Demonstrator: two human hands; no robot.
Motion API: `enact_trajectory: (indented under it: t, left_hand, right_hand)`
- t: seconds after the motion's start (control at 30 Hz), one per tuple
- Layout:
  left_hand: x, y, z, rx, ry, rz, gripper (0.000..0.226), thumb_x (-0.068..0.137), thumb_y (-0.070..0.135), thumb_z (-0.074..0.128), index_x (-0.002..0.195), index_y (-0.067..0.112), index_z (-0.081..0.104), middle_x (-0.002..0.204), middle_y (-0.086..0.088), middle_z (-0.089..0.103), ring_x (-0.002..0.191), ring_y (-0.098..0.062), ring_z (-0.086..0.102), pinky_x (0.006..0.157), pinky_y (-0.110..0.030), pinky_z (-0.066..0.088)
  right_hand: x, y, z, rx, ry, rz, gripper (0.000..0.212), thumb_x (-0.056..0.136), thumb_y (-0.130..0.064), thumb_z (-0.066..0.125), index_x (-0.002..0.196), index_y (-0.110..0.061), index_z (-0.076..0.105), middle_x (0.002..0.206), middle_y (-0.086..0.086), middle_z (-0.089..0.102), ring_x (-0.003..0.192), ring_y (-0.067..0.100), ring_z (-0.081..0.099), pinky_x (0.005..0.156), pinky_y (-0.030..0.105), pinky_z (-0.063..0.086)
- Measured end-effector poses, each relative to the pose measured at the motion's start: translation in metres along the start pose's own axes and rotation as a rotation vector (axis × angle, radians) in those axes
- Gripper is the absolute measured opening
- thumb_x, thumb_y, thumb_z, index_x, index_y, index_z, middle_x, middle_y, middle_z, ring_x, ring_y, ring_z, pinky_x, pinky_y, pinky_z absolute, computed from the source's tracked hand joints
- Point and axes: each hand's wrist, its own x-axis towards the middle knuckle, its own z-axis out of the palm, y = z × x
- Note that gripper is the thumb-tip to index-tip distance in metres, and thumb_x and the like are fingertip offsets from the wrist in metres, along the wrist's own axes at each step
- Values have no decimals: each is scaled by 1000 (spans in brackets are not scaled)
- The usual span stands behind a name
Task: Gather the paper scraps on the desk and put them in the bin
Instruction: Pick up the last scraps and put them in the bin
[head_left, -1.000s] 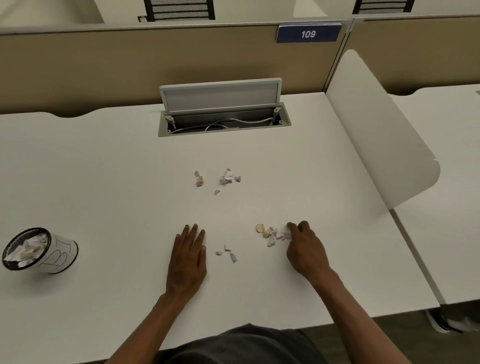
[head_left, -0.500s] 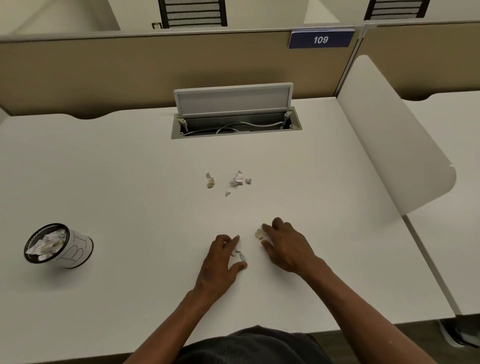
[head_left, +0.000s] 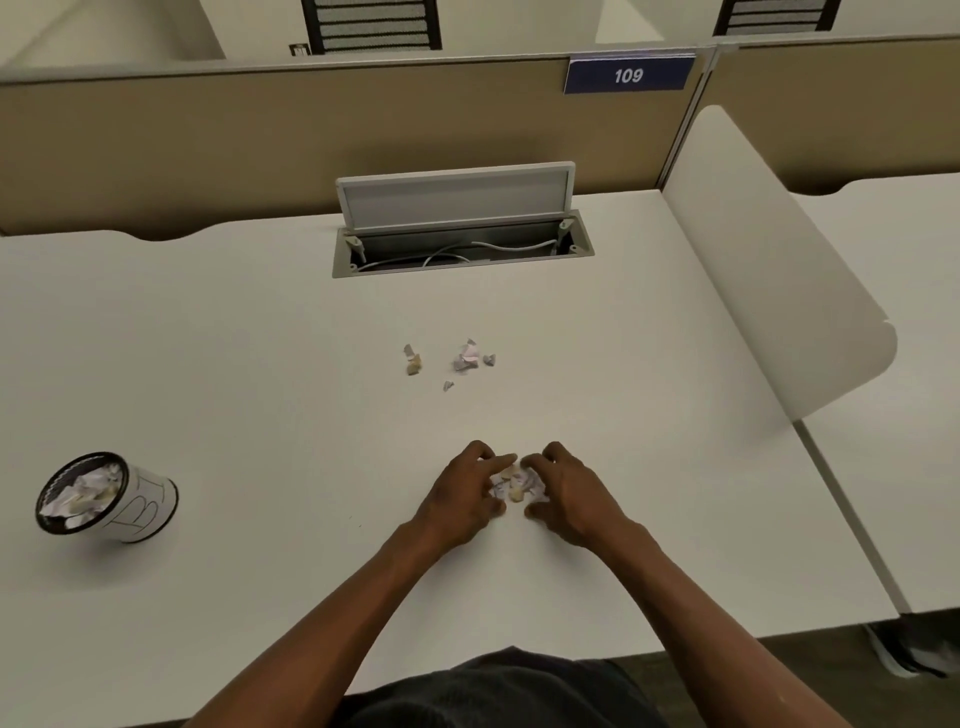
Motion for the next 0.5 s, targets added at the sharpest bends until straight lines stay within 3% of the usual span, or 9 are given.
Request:
enact_trajectory:
  t: [0.13,0.23,0.33,0.43,0.5]
  left_hand:
    - [3,7,3,53,78,79,33,83,13,75,115,18,73,103,-1,59,86,-18,62,76,-32,55]
    - [1,4,8,4,167,79,21,80,12,79,101,13,78,95,-4,67,83,-18,66,77,-35,57]
    - [-1,1,12,-142,242,-30,19,76,13,85,95,13,79,92,-1,74,83,-13,70,77,-27,58]
    - [-2,0,9,-267,254,-163,19,74,17,87,91,20,80,89,8,77,81,-3,71,69,-7,51]
    - [-3,-1,5,-363,224,-216,16,75,18,86,89,24,81,86,10,78,80,-2,71,66,-6,50]
  right_hand:
    - [3,-7,2,84,62,-9,34,80,-21,75,112,-15,64,106,5,57,88,25,63,72,32,50]
    - [5,-12,6,151,124,23,24,81,-21,74,102,-12,68,99,6,60,83,24,61,66,29,43]
    - [7,-15,10,268,166,75,21,80,-21,76,98,-13,72,95,6,64,82,23,62,72,34,51]
    - [10,-18,11,348,182,115,20,80,-25,78,98,-16,74,94,1,70,83,17,66,76,27,52]
    - [11,-18,12,464,160,166,20,78,-31,82,93,-19,76,90,-4,74,80,14,69,73,23,54]
